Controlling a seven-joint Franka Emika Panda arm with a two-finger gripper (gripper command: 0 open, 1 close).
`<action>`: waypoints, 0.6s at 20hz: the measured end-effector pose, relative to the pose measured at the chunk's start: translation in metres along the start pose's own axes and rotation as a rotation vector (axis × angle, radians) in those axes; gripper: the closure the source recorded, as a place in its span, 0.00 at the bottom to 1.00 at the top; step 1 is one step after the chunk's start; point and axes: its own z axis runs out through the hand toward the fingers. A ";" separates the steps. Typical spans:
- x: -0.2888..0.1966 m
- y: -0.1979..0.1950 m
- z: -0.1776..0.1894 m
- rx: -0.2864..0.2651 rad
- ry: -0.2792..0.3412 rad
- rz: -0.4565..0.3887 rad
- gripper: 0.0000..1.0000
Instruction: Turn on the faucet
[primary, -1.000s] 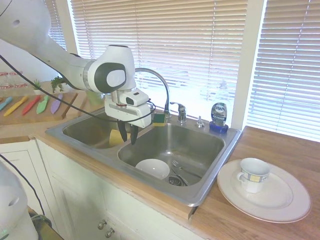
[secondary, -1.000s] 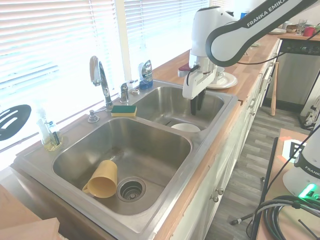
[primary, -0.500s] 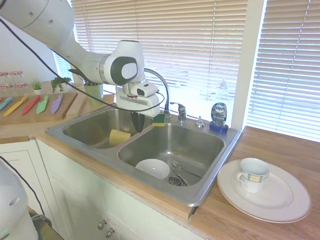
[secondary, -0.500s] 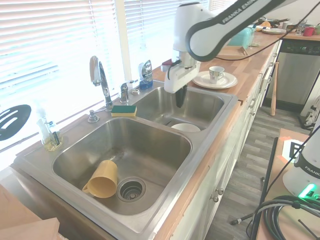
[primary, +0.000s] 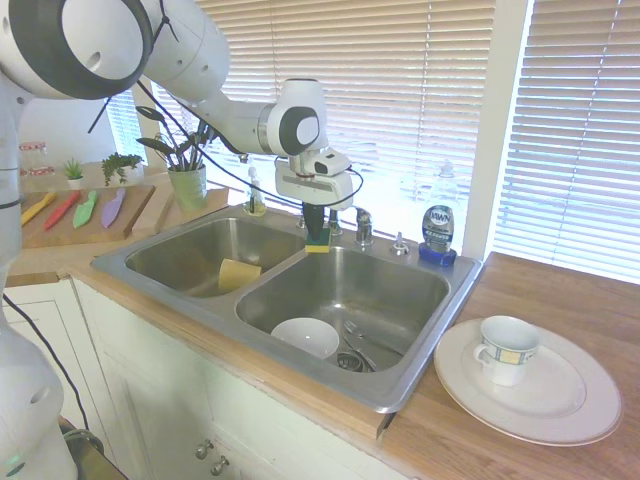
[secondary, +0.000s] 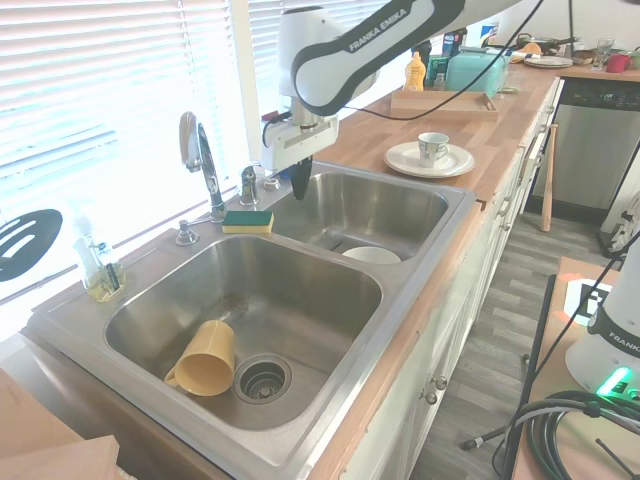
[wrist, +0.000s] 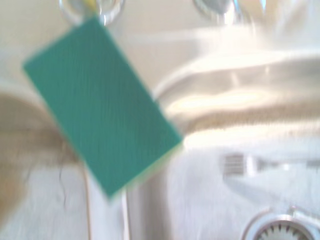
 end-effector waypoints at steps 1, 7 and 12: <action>0.005 -0.006 0.002 -0.005 0.003 0.007 1.00; 0.042 -0.028 0.011 -0.022 0.019 0.047 1.00; 0.052 -0.037 0.010 -0.019 0.029 0.057 1.00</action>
